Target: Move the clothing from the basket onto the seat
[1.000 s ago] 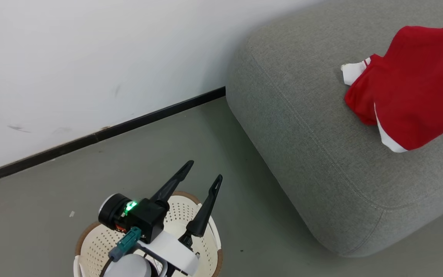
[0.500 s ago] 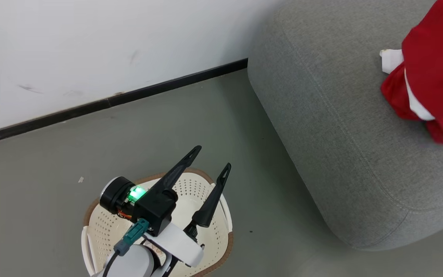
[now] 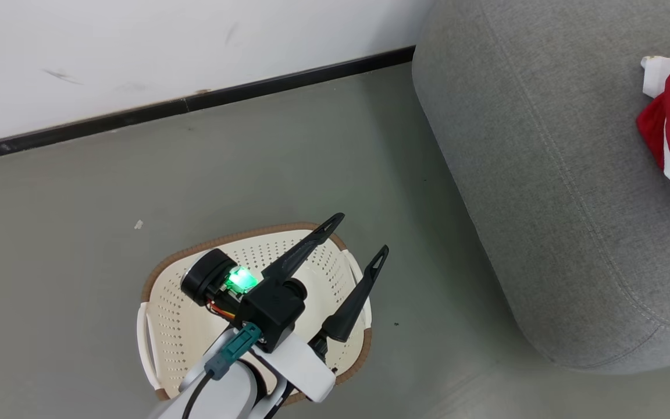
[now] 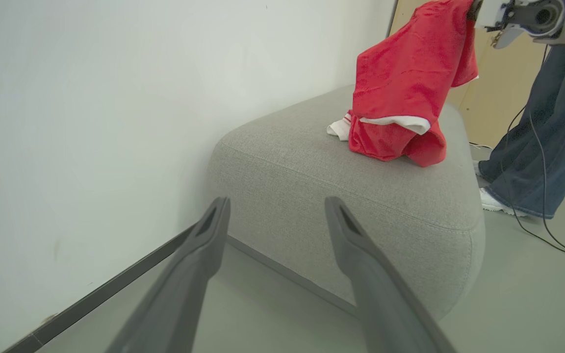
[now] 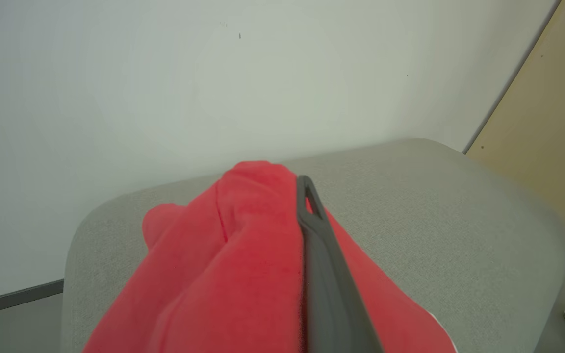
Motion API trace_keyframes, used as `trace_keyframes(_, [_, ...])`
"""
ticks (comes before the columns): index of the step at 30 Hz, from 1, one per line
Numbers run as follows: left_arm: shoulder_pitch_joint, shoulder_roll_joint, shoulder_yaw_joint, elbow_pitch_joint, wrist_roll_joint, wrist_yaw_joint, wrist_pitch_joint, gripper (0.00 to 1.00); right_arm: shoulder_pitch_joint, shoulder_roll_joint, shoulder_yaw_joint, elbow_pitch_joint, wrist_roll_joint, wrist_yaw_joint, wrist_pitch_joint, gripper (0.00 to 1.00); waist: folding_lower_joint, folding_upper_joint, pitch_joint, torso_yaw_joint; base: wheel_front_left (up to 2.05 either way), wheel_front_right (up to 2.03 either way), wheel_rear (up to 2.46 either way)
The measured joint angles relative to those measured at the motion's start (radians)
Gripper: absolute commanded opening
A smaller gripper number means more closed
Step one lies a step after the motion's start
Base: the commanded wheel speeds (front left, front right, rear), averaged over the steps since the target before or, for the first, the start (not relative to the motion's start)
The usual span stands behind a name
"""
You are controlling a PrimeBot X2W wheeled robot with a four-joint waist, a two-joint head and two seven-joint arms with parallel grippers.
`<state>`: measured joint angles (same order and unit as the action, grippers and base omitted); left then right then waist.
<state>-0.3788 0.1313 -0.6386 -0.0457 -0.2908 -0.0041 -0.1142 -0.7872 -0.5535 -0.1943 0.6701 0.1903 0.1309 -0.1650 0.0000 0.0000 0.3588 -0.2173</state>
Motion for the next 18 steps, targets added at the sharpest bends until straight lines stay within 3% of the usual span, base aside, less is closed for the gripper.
trace_keyframes(18, [-0.068, -0.013, -0.046, -0.001, 0.030, -0.035, 0.025, 1.00, 0.044, 0.095, -0.070, 0.179, -0.036, 0.000, -0.049, 0.00, 0.0000, 0.0000, 0.109, 0.044, 0.00, 0.00, 0.00])
